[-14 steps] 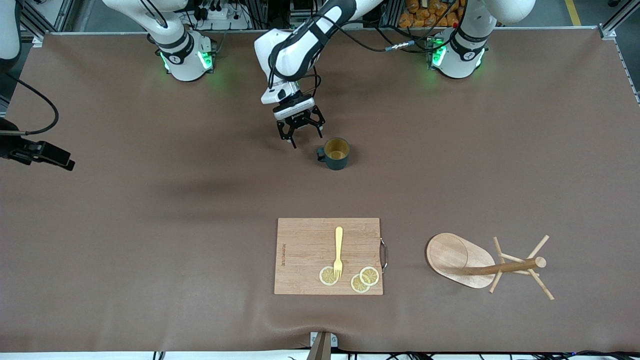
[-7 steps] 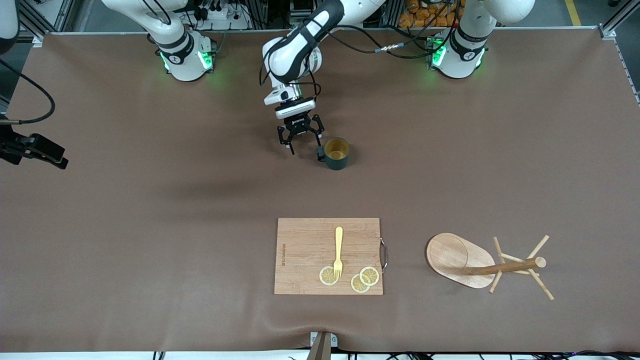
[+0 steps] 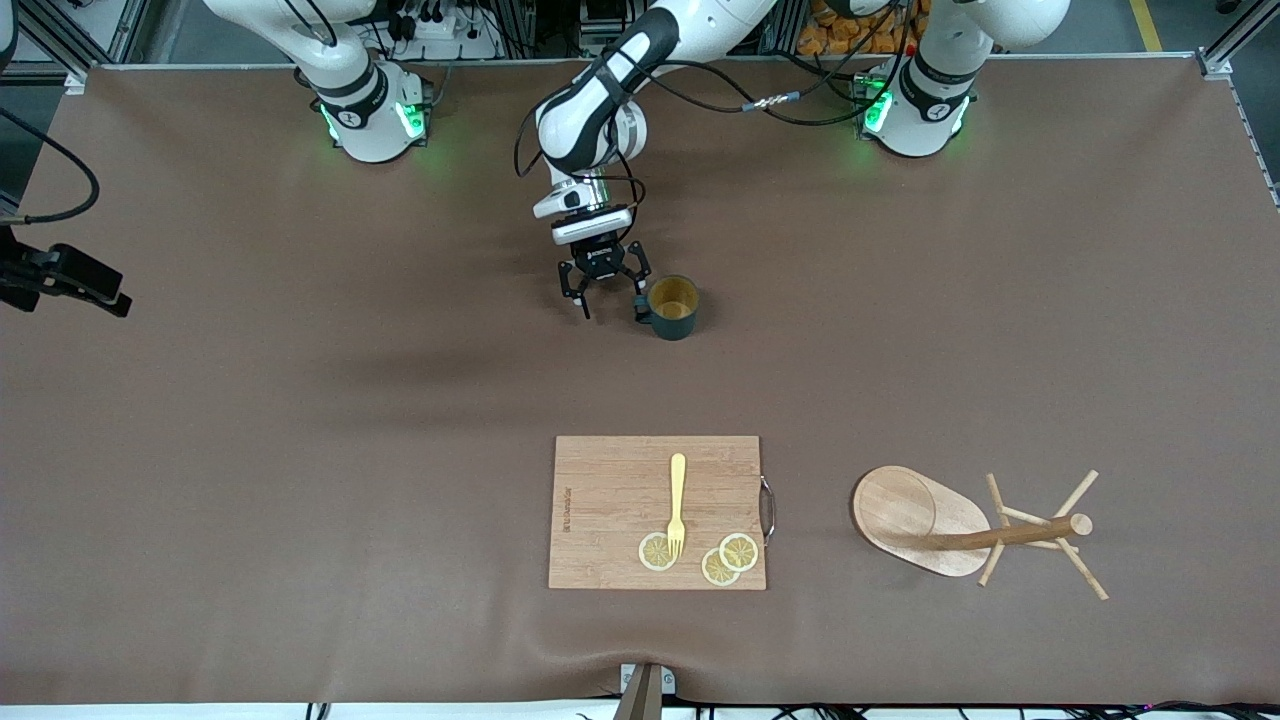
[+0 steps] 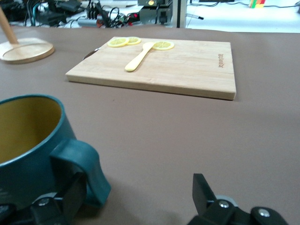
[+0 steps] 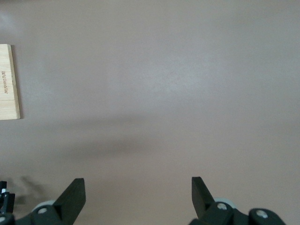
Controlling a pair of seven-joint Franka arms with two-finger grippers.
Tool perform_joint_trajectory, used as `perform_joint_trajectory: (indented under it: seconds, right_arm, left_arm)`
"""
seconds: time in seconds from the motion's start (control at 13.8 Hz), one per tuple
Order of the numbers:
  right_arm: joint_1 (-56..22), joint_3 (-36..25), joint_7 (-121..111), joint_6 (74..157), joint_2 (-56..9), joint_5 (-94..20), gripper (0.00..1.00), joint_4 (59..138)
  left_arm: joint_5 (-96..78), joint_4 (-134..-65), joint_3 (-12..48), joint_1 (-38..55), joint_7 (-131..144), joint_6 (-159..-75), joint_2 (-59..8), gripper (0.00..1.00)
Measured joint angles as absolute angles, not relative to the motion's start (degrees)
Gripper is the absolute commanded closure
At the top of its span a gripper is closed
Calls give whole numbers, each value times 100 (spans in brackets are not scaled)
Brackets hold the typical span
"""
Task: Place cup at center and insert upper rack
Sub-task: 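Lower the left gripper beside the mug and align with its handle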
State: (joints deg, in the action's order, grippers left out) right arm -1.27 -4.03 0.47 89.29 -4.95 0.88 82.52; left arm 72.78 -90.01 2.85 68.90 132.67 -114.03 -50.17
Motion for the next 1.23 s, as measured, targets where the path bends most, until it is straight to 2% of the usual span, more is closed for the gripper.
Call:
perform_joint_trajectory:
  seconds: [0.51, 0.58, 0.72, 0.8, 1.23]
  right_arm:
    - [-80, -411, 47, 8888, -420, 77, 0, 8175]
    - [-14, -424, 40, 8822, -420, 43, 0, 8190]
    - [72, -426, 15, 8731, -420, -11, 0, 8198]
    - [79, -426, 14, 8731, -420, -49, 0, 8198]
    - [45, -371, -47, 8707, -390, -197, 0, 8221]
  left_arm:
    - [7480, -8999, 180, 6878, 13497, -11376, -5163, 0]
    - [7481, -9000, 178, 6876, 13500, -11374, -5172, 24]
    - [7481, -8997, 175, 6872, 13543, -11373, -5182, 89]
    - [7481, -8985, 173, 6868, 13659, -11373, -5183, 100]
    - [7483, -8927, 159, 6863, 13946, -11369, -5184, 100]
